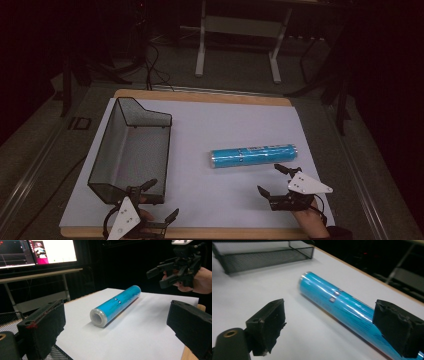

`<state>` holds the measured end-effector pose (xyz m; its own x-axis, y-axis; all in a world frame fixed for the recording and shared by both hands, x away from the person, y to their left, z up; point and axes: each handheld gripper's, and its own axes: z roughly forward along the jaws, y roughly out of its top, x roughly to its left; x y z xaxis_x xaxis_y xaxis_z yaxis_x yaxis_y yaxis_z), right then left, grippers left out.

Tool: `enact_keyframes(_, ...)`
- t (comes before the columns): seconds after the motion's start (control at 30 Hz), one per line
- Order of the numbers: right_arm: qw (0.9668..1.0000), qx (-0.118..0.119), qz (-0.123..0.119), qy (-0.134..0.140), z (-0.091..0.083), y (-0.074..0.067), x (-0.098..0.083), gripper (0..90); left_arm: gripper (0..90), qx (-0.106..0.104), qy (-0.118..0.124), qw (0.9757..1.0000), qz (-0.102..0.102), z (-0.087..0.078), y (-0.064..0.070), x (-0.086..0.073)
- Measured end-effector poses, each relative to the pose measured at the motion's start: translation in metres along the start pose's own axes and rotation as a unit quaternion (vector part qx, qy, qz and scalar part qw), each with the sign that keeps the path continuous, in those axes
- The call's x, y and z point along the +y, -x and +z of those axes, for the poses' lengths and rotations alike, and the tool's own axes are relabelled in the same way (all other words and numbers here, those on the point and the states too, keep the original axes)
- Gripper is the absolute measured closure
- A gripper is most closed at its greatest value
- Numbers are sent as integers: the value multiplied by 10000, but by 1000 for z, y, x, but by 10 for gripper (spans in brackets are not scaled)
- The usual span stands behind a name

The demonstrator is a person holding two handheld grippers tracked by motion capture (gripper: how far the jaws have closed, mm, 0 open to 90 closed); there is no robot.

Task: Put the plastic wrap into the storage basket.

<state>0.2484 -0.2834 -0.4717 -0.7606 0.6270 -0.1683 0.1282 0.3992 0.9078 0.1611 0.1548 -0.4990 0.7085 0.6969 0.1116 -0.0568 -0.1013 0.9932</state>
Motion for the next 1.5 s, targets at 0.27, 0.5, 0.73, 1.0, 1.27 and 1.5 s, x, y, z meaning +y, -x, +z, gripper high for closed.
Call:
enact_keyframes(0.27, 9995, -41, -114, -281, 6, 9, 10, 125, 22, -32, -75, 9999, 67, 1, 1, -1)
enact_keyframes(0.5, 9975, 137, -14, -698, 21, 23, 16, 102, 22, -52, -64, 10000, 56, 0, 1, -1)
enact_keyframes(0.73, 9894, 407, -452, -1316, 41, 34, 28, 90, 22, -104, -51, 9999, 49, 1, 2, -1)
enact_keyframes(1.0, 9636, 594, -1390, -2205, 71, 30, 43, 135, 22, -126, -14, 9999, 6, 0, 1, -1)
enact_keyframes(1.27, 9379, 705, -1705, -2938, 101, 37, 50, 149, 22, -112, -37, 9999, 19, 0, 1, -1)
enact_keyframes(1.5, 9005, 904, -2033, -3735, 129, 50, 59, 180, 23, -37, -85, 9999, 88, -1, 2, -2)
